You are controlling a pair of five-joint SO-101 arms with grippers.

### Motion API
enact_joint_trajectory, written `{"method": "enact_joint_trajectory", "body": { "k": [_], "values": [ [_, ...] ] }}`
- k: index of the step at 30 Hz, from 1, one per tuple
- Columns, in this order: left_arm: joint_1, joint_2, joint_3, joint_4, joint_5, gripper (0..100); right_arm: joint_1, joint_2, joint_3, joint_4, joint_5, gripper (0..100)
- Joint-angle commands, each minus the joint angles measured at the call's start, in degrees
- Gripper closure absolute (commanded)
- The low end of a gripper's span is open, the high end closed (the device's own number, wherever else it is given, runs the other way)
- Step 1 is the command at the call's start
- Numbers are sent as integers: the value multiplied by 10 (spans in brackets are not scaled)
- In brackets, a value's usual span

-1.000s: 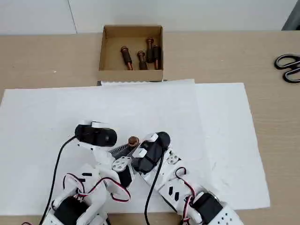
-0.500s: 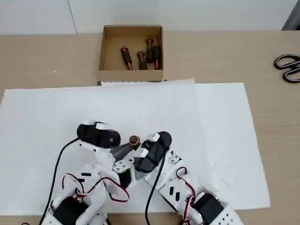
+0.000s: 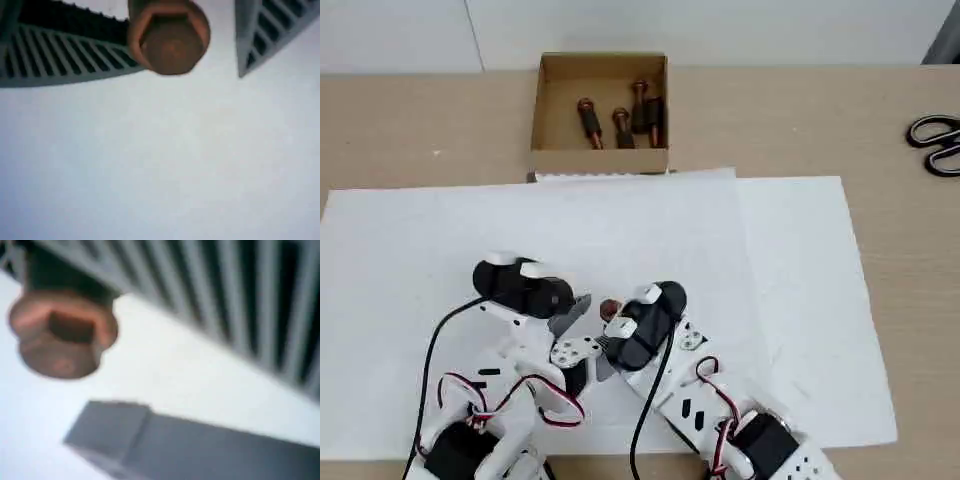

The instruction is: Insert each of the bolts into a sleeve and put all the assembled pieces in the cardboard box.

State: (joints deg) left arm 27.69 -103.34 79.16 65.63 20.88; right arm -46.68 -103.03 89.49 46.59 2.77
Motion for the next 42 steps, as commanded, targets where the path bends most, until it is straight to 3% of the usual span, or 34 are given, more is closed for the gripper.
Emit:
{"method": "enact_joint_trajectory", "body": {
  "k": [1, 5, 11, 15, 17, 23, 29, 42],
  "values": [
    [-11, -3, -36, 12, -4, 711, 0, -5, -36, -13, 5, 997],
    [-46, -3, -68, 11, -4, 766, 12, -5, -33, -13, 4, 997],
    [-134, -5, -84, 10, -6, 998, 93, -7, -18, -13, 3, 997],
    [-195, -4, -67, 11, -16, 994, 135, -7, -1, -14, 1, 997],
    [-222, -5, -30, 0, -54, 994, 155, -7, 9, -17, -21, 997],
    [-324, -5, 104, -105, -147, 994, 225, -1, -6, -14, -120, 997],
    [-335, -5, 160, -135, -165, 994, 268, 21, -83, -13, -98, 997],
    [-335, -5, 167, -135, -165, 994, 276, 480, -425, -76, -82, 997]
  ]
}}
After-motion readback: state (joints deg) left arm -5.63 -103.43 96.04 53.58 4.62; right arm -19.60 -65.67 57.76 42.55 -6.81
